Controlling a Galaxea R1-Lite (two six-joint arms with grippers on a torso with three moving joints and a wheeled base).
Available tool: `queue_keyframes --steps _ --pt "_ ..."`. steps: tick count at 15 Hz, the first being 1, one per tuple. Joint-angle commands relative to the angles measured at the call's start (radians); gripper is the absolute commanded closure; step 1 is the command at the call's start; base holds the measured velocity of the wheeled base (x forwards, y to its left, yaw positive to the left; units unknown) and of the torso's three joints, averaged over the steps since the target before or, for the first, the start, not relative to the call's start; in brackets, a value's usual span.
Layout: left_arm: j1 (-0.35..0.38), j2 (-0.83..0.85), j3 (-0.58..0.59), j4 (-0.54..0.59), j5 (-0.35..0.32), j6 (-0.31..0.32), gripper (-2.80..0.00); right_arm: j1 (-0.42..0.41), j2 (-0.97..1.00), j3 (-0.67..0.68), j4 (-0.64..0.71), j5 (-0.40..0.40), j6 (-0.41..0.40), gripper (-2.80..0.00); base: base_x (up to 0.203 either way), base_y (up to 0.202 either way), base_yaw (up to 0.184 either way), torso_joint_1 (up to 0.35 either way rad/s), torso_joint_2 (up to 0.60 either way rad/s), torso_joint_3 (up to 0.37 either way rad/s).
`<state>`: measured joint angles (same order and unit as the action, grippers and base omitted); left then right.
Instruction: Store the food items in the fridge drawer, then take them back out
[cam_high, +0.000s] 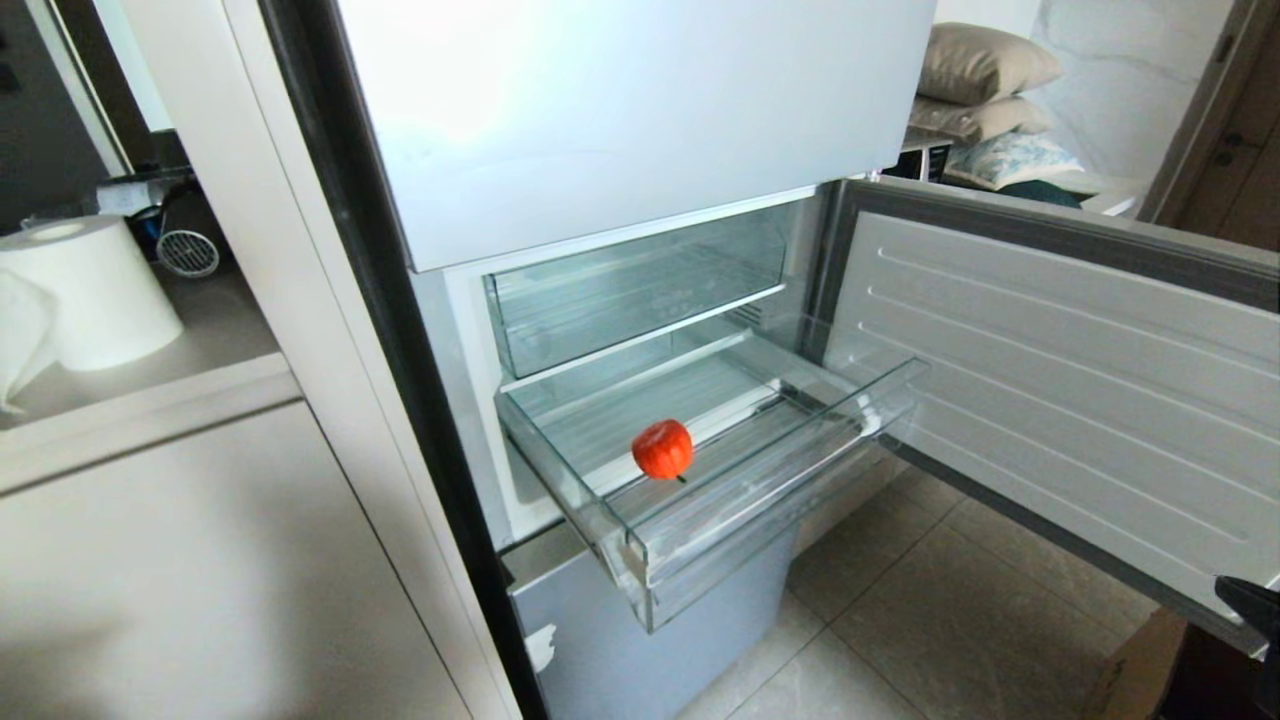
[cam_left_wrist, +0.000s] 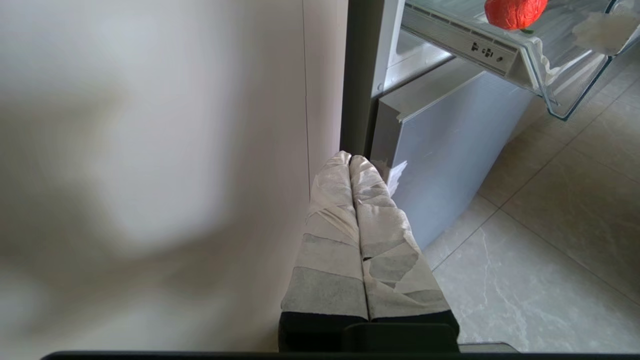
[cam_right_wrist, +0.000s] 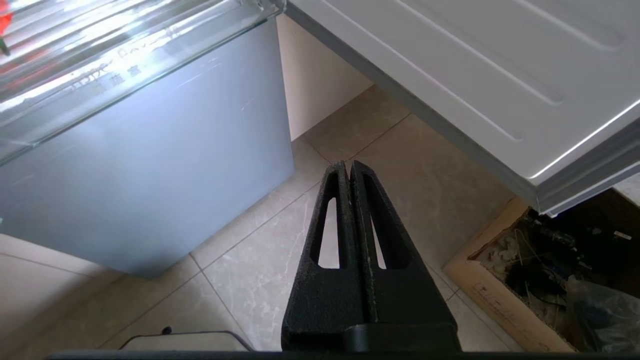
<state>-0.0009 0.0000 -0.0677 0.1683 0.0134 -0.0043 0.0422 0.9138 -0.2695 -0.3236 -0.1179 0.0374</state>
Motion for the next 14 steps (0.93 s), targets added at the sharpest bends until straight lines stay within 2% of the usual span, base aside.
queue_keyframes --steps 1,9,14 --pt "0.001 0.000 0.000 0.002 0.000 0.000 0.00 0.001 -0.005 0.004 -0.002 0.000 -0.001 0.00 -0.001 0.001 0.105 0.002 0.00 -0.001" --pt "0.001 0.000 0.000 0.002 0.000 0.000 0.00 -0.001 -0.012 -0.002 -0.002 -0.005 -0.006 0.00 0.001 -0.008 0.173 0.003 0.00 0.003" --pt "0.001 0.000 0.000 0.002 0.000 0.000 0.00 -0.001 0.007 -0.066 -0.017 0.000 -0.103 0.00 0.001 -0.006 0.146 0.003 0.00 0.004"
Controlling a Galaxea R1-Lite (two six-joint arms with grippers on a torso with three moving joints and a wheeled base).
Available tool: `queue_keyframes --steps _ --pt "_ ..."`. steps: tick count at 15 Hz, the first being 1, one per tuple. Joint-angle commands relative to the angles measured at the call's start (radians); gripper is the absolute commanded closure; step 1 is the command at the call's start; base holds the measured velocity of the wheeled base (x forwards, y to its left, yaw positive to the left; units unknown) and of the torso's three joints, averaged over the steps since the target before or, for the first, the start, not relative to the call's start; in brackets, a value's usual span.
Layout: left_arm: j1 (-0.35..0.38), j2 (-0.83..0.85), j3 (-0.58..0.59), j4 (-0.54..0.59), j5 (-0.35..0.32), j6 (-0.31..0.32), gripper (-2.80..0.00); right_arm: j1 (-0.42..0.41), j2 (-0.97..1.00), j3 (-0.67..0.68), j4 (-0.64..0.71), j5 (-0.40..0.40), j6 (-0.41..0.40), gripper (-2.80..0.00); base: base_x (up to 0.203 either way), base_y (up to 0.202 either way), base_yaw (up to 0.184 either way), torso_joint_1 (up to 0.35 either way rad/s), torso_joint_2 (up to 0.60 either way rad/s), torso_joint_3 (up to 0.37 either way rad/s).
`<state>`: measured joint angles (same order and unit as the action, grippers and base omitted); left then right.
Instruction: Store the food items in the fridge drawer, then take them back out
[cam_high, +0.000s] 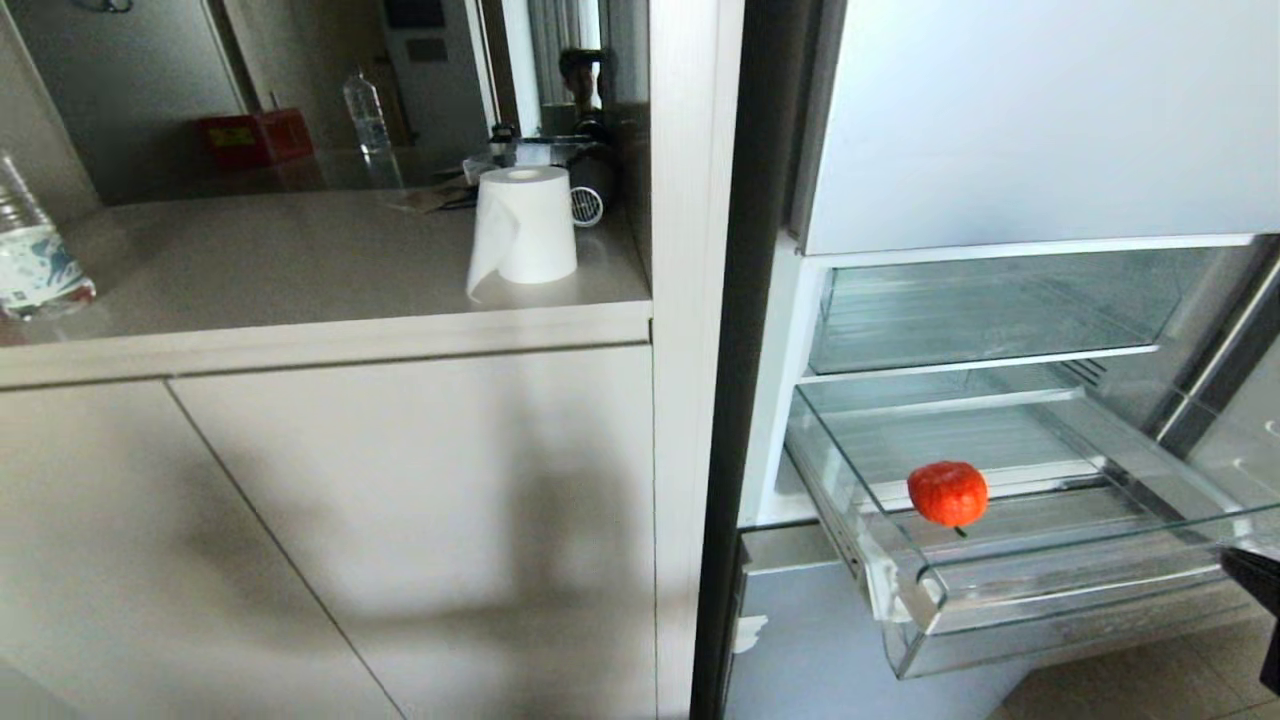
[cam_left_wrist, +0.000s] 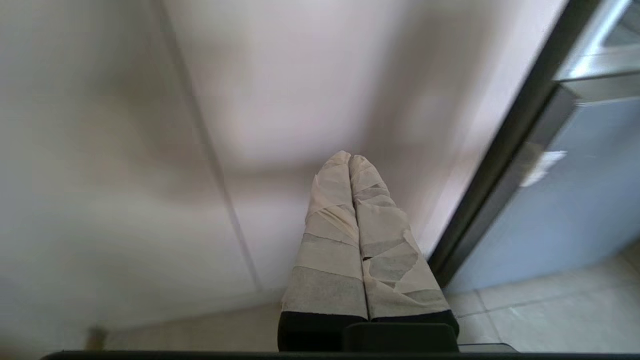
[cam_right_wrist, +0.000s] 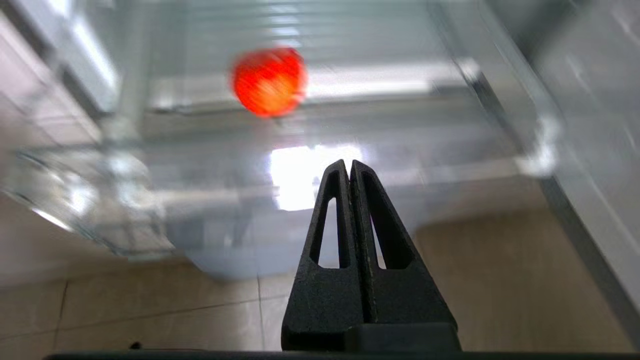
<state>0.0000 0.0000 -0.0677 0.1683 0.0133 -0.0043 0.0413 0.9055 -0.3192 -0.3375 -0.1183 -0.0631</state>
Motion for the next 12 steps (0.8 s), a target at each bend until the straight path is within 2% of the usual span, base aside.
queue_keyframes --steps 1,5,7,8,10,12 --pt "0.000 0.000 0.000 0.000 0.001 0.000 0.00 0.000 0.047 -0.076 0.029 0.000 -0.007 0.00 0.000 0.000 0.000 0.000 0.00 0.000" --pt "0.000 0.000 0.000 0.002 0.001 0.000 0.00 -0.006 0.193 -0.417 0.459 0.037 0.017 0.00 0.000 0.000 0.000 0.000 0.00 0.000" --pt "0.000 0.000 0.000 0.000 0.001 0.000 0.00 -0.007 0.331 -0.512 0.548 0.051 0.053 0.00 0.000 0.000 0.000 0.000 0.00 0.000" --pt "0.000 0.000 0.000 0.000 0.001 0.000 0.00 -0.007 0.393 -0.542 0.570 0.056 0.066 -2.80 0.000 0.000 0.000 0.000 0.00 0.000" --pt "0.000 0.000 0.000 0.000 0.001 0.000 0.00 -0.005 0.485 -0.579 0.580 0.064 0.104 -2.80 0.000 0.000 0.000 0.000 0.00 0.000" --pt "0.000 0.000 0.000 0.002 0.001 0.000 0.00 -0.003 0.545 -0.615 0.533 0.097 0.123 -2.80 0.000 0.000 0.000 0.000 0.00 0.000"
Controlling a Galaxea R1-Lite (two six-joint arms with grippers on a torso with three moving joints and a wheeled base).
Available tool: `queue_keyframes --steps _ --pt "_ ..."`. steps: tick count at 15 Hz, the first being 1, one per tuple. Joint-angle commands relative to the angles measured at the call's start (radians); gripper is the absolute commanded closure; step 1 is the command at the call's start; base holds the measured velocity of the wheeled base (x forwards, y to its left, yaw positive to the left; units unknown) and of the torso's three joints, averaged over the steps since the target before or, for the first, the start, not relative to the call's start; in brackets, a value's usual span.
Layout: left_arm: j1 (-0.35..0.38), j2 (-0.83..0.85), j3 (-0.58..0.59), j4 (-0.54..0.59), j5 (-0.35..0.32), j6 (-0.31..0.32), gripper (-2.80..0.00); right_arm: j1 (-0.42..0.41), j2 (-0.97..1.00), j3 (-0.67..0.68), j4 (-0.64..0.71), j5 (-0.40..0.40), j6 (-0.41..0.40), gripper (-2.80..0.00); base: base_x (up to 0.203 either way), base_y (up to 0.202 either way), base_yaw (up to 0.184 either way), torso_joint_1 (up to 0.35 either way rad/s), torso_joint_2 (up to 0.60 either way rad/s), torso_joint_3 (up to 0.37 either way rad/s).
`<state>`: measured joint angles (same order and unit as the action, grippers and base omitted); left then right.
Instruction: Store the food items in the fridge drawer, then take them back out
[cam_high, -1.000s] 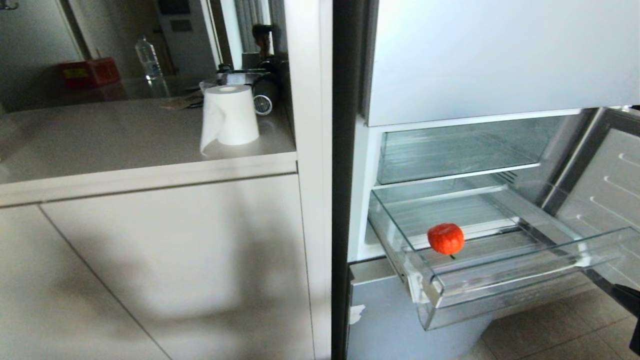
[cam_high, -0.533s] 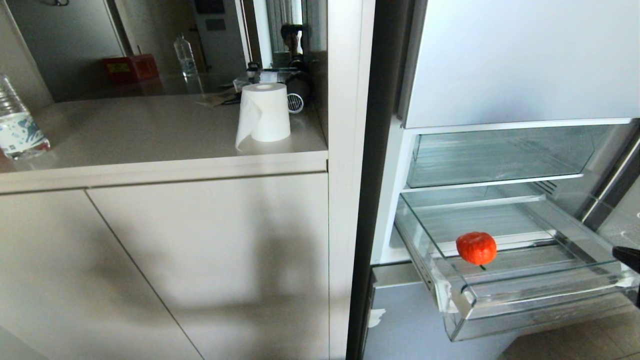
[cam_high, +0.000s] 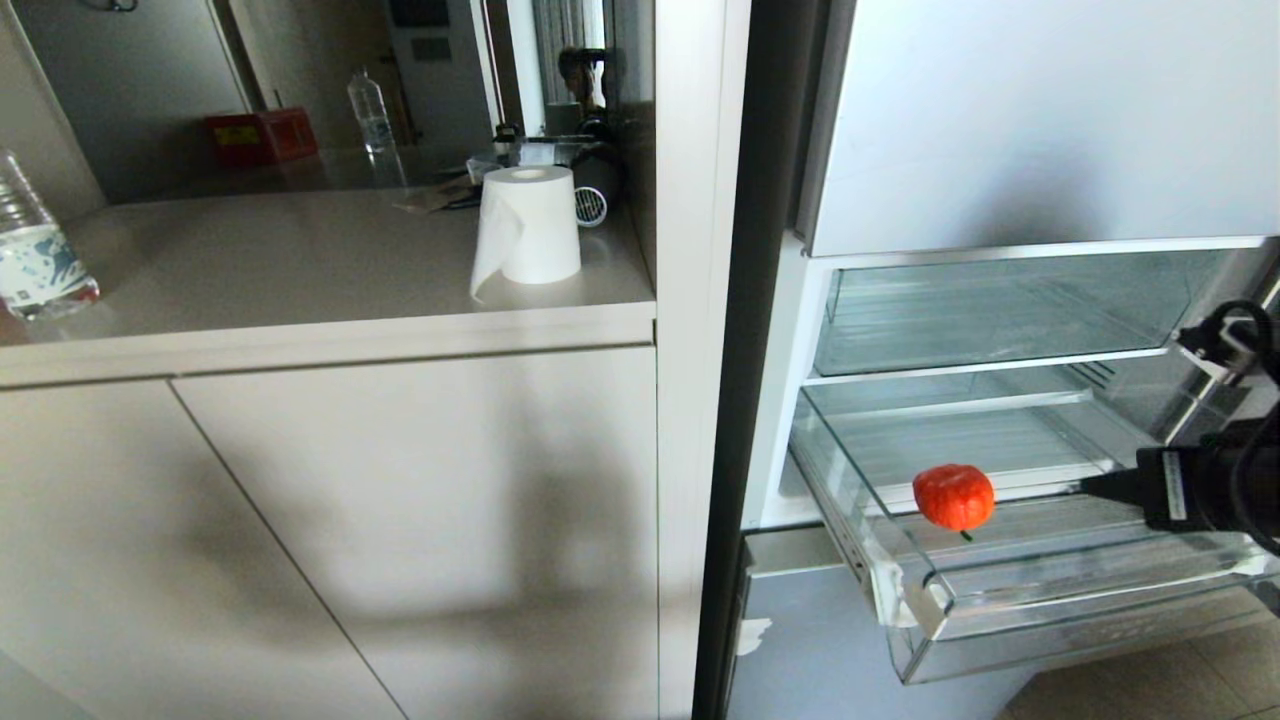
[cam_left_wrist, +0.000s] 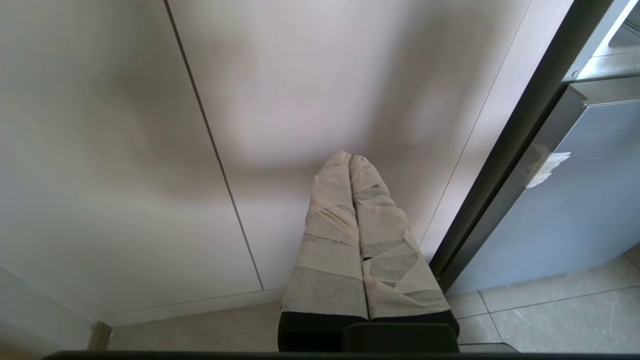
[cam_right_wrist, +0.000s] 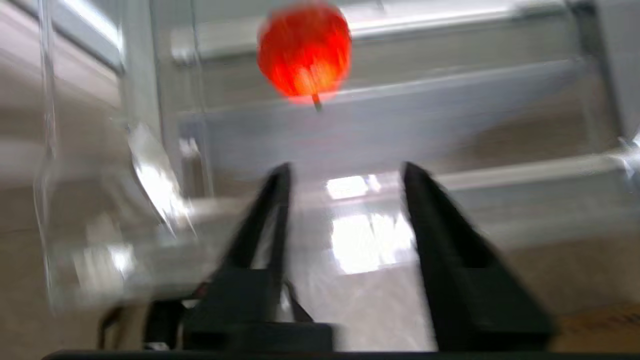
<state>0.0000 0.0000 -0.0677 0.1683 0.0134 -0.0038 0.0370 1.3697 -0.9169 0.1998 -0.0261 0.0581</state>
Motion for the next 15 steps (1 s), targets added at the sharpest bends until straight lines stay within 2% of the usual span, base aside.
queue_keyframes --steps 1,4,10,13,15 --pt "0.000 0.000 0.000 0.000 0.000 -0.001 0.00 0.002 0.107 -0.028 -0.020 0.029 0.000 -2.80 0.000 0.000 0.000 0.000 0.00 0.000" --pt "0.000 0.000 0.000 0.002 0.000 -0.001 0.00 0.006 0.199 -0.070 -0.030 0.044 -0.003 -2.80 0.000 0.000 0.000 0.000 0.00 0.000" --pt "0.000 0.000 0.000 0.001 0.000 -0.001 0.00 0.043 0.360 -0.130 -0.034 0.023 -0.007 -2.80 0.000 0.000 0.000 0.000 0.00 0.000" --pt "0.000 0.000 0.000 0.000 0.000 -0.001 0.00 0.060 0.441 -0.146 -0.052 -0.048 -0.006 -2.80 0.000 0.000 0.000 0.000 0.00 0.000" --pt "0.000 0.000 0.000 0.000 0.000 -0.001 0.00 0.070 0.473 -0.145 -0.125 -0.065 -0.005 -2.80 0.000 0.000 0.000 0.000 0.00 0.000"
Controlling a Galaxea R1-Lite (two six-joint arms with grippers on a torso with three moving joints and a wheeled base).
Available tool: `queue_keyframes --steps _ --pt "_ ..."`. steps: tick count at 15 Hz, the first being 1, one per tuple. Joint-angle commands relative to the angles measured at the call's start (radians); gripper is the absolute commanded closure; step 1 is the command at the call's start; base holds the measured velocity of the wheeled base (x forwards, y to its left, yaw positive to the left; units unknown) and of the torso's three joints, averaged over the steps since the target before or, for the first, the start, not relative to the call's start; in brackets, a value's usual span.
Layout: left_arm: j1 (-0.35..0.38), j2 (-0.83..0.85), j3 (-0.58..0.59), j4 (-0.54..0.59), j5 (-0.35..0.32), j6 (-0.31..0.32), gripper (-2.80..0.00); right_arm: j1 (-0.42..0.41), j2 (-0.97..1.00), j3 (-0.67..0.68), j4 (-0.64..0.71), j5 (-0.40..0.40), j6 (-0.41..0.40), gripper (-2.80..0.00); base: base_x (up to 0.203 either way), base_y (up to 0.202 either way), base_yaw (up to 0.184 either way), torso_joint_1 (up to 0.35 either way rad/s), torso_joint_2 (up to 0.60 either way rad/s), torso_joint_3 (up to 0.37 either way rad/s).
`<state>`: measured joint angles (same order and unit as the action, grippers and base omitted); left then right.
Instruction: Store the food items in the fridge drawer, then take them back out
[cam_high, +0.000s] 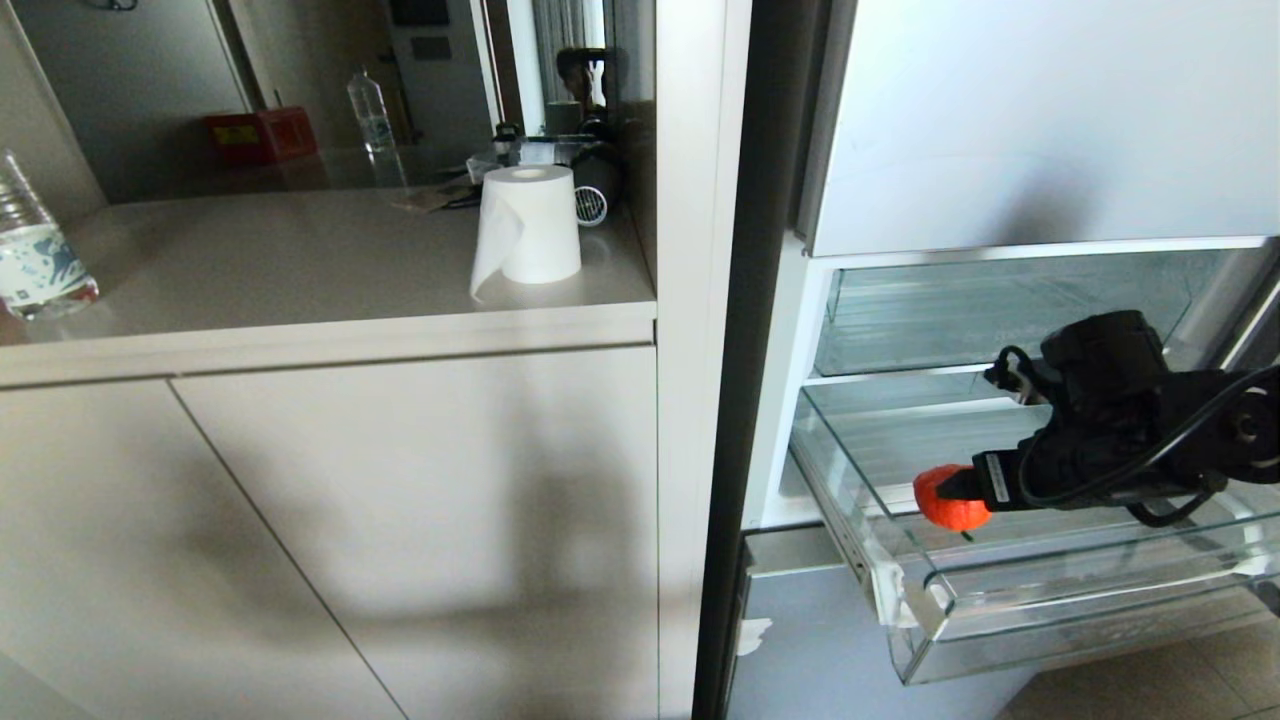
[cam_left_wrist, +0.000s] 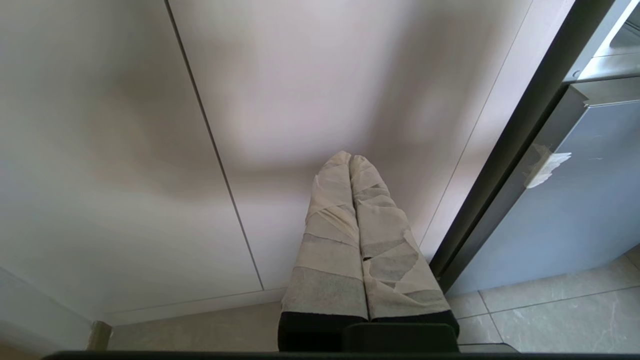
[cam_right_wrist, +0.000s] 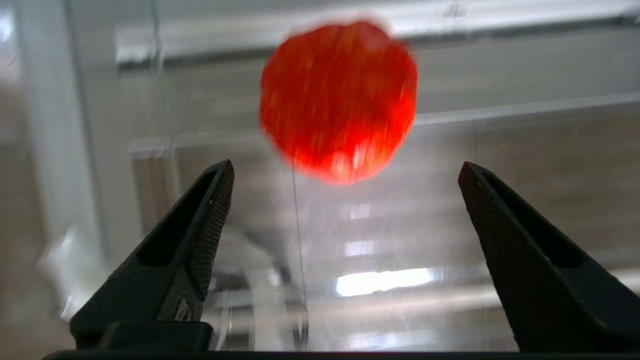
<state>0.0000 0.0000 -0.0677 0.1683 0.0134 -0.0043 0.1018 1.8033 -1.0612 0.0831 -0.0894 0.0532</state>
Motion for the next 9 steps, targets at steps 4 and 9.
queue_keyframes --steps 4,9 --pt "0.000 0.000 0.000 0.001 0.000 0.000 0.00 0.021 0.070 -0.002 -0.025 -0.001 0.004 -2.80 0.000 0.000 0.000 0.000 0.00 0.000" --pt "0.000 0.000 0.000 0.002 0.000 0.000 0.00 0.019 0.090 0.004 -0.082 -0.026 0.005 -2.80 0.000 0.000 0.000 0.000 0.00 0.000"
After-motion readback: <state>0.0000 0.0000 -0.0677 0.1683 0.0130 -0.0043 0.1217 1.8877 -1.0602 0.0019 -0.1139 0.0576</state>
